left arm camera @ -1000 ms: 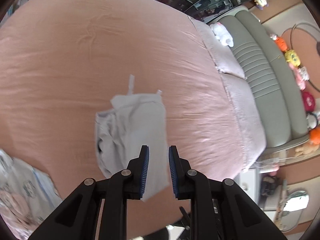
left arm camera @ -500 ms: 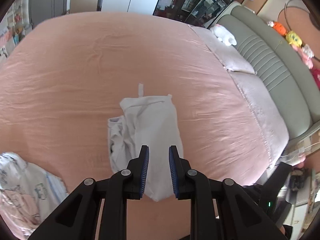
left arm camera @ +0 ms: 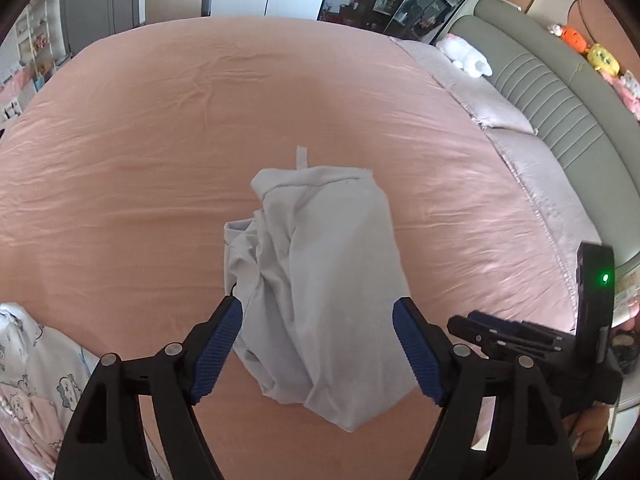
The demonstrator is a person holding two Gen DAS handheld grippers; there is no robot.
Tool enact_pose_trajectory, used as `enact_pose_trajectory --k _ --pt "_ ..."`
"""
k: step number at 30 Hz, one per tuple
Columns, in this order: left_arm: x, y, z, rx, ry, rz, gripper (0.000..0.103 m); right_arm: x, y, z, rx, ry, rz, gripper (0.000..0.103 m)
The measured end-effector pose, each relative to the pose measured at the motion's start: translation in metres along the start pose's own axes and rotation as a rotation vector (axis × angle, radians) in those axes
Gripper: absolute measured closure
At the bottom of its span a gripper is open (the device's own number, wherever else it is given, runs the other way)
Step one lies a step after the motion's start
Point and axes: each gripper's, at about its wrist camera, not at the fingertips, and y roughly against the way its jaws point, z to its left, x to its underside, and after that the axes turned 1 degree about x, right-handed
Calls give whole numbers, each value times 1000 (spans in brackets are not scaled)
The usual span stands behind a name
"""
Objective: Fold clothes
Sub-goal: 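Grasp the folded shirt bundle with the right gripper while the left gripper grasps its side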
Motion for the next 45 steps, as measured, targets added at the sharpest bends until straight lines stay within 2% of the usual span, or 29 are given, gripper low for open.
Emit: enact_pose_trajectory --k 4,6,9,12,15,17,19,23,28,33,36,42,45 --pt "8 -14 5 22 19 20 26 -4 -15 5 -31 -7 -22 55" --pt "10 -21 3 14 9 24 26 -4 -21 1 -87 -35 -24 55" --pt "13 -33 3 -5 7 31 26 -4 -26 -6 -215 -76 -54 55" --pt "15 -41 4 -37 11 20 26 -5 -32 -12 -267 -105 -36 54" --pt "18 -50 13 -82 3 34 26 -4 -41 -16 -333 -126 -34 47" --pt "20 -55 23 -66 30 49 26 -2 -52 -20 -382 -164 1 44" --pt "21 -59 33 -33 68 61 25 -2 -60 -22 -383 -201 25 43" --pt "27 -62 53 -29 116 62 14 -2 -69 -21 -412 -225 48 41" --pt "33 -60 64 14 141 63 13 -5 -77 -10 -427 -236 59 41" --pt "44 -65 86 128 288 83 11 -8 -84 6 -427 -240 56 40" --pt "54 -69 97 210 398 88 11 -12 -91 16 -426 -239 56 34" --pt "65 -65 102 248 430 57 4 -20 -101 29 -407 -222 50 32" --pt "68 -64 115 297 502 31 0 -24 -108 29 -430 -239 59 30"
